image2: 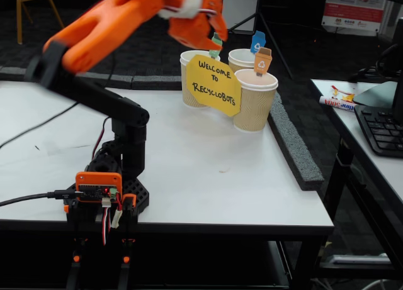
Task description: Sort rubbish by color.
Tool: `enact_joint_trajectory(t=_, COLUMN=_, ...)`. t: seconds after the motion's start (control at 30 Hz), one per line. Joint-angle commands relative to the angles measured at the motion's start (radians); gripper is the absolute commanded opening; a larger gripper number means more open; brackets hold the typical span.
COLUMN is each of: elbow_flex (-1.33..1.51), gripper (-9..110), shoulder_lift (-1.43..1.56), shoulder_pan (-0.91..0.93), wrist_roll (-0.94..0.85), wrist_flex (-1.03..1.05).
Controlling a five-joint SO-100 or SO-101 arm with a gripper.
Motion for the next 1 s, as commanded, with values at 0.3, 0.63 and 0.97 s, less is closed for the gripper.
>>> enact_joint_trajectory(t=0.3, elbow_flex=0.017, gripper=0, shoulder_lift=0.551, shoulder_pan=-0.04, wrist_roll=-0.009, wrist_flex=0.222)
enact_joint_trajectory(t=0.63, elbow_flex=-0.032, gripper=0, shoulder_lift=0.583, shoulder_pan=-0.094, wrist_roll=-0.009, wrist_flex=0.342)
enact_joint_trajectory(t=0.97, elbow_flex=-0.043, gripper=0, shoulder_lift=0.578, shoulder_pan=-0.41, wrist_roll=-0.009, wrist_flex=0.322)
